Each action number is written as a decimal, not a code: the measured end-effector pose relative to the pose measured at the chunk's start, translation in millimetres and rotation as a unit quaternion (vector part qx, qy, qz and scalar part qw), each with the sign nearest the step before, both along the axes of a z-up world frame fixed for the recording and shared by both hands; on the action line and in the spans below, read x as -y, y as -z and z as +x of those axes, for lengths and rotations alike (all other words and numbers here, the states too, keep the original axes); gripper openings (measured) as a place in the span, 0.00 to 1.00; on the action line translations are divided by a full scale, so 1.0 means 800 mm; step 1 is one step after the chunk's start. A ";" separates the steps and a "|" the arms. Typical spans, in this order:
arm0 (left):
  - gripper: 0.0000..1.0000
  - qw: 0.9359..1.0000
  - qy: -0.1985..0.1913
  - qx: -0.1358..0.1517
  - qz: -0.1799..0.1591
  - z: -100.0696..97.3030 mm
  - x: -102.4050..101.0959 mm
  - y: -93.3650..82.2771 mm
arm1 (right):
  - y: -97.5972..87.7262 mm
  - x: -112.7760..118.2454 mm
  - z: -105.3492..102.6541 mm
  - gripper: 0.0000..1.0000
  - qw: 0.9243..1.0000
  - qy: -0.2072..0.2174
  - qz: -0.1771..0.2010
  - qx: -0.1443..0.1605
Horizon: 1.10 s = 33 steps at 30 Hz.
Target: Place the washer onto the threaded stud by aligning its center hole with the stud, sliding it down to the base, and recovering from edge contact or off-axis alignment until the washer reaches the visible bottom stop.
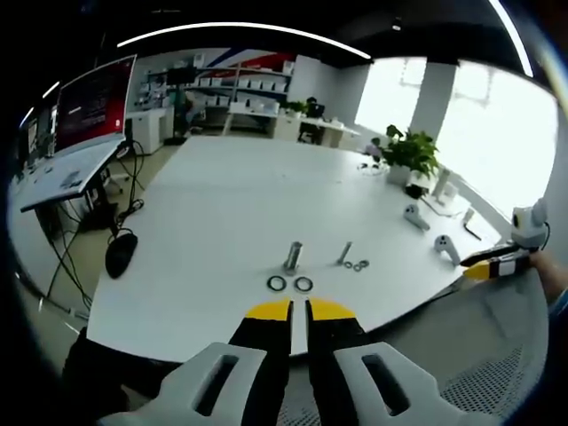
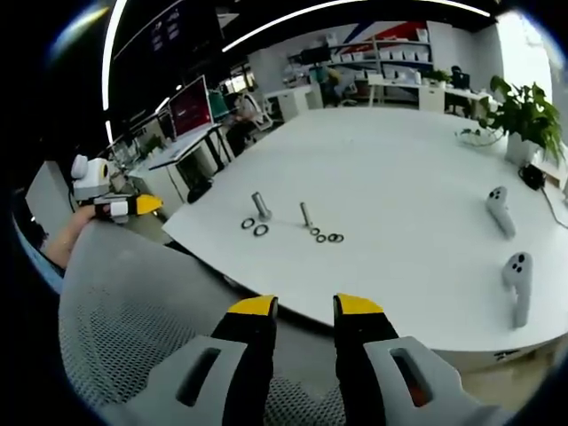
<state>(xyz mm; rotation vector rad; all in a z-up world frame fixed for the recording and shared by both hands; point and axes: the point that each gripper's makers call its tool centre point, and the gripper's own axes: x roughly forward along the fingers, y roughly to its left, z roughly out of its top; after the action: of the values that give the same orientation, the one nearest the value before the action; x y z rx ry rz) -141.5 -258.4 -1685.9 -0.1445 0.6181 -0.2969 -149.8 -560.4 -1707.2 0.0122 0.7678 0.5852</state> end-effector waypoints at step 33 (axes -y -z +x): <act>0.01 1.000 0.005 0.005 0.001 0.000 0.002 -0.003 | 0.002 0.000 0.000 0.27 1.000 -0.001 -0.002 -0.003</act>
<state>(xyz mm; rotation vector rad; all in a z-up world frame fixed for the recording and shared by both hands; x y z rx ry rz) -141.2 -260.1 -1683.1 -0.1383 0.6086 -0.3076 -149.7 -560.3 -1708.5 0.0100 0.7746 0.5867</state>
